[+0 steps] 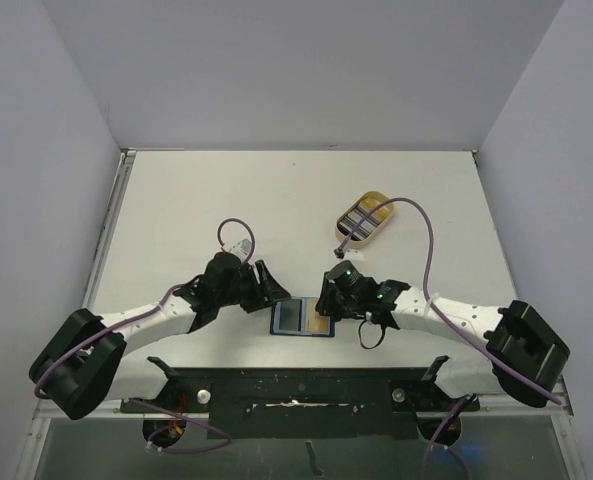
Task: Put the credit cards into the card holder
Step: Turn over the card slot in the card holder.
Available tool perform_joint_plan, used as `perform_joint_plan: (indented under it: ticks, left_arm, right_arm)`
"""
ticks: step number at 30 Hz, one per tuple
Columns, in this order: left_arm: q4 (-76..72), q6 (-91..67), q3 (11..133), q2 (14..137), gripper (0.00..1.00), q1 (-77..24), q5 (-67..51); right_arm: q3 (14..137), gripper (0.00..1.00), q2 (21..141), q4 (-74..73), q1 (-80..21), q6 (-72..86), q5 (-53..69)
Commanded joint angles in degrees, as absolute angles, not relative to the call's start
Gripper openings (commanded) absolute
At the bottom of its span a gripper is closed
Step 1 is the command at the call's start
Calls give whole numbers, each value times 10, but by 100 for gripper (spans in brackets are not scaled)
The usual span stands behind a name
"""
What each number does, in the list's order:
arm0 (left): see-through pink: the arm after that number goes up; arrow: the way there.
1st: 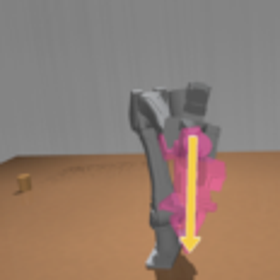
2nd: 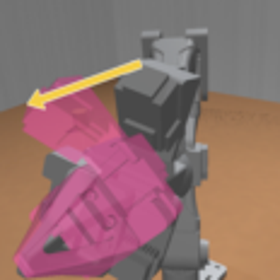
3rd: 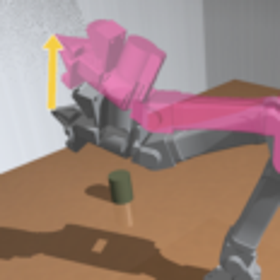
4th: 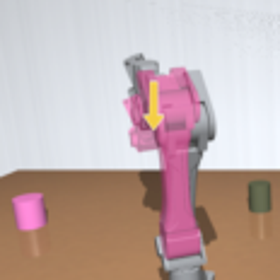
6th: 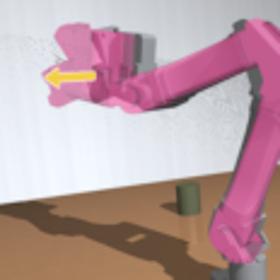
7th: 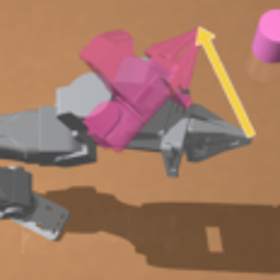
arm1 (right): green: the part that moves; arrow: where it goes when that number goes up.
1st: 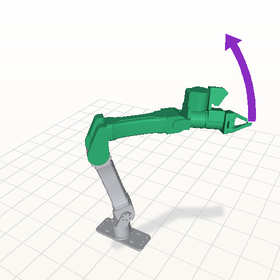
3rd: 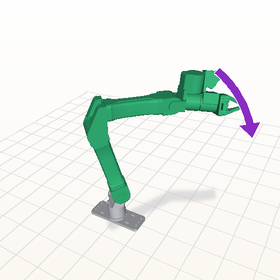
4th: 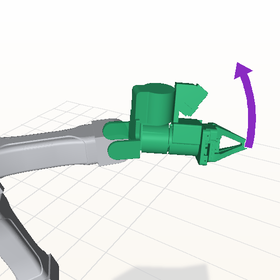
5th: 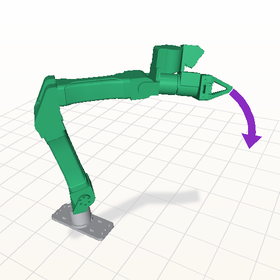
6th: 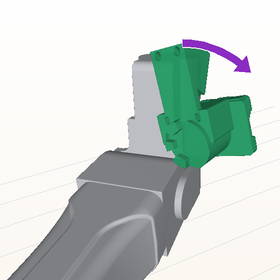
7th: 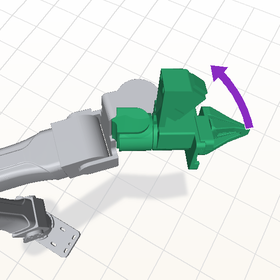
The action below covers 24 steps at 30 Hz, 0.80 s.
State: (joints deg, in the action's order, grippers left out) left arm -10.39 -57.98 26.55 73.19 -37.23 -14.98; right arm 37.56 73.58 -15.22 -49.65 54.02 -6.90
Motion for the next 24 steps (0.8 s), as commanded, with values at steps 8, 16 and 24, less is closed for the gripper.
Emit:
perform_joint_plan:
  ticks: [8,16,24]
  left_arm:
    - [-142,-565,272,760,55,-365,-183]
    - [-165,-557,267,794,55,-365,-185]
    - [-212,-564,256,825,55,-366,-199]
  right_arm:
    - [369,29,767,-128,-503,532,-103]
    - [346,29,772,-118,-503,531,-105]
    - [342,29,772,-116,-504,530,-108]
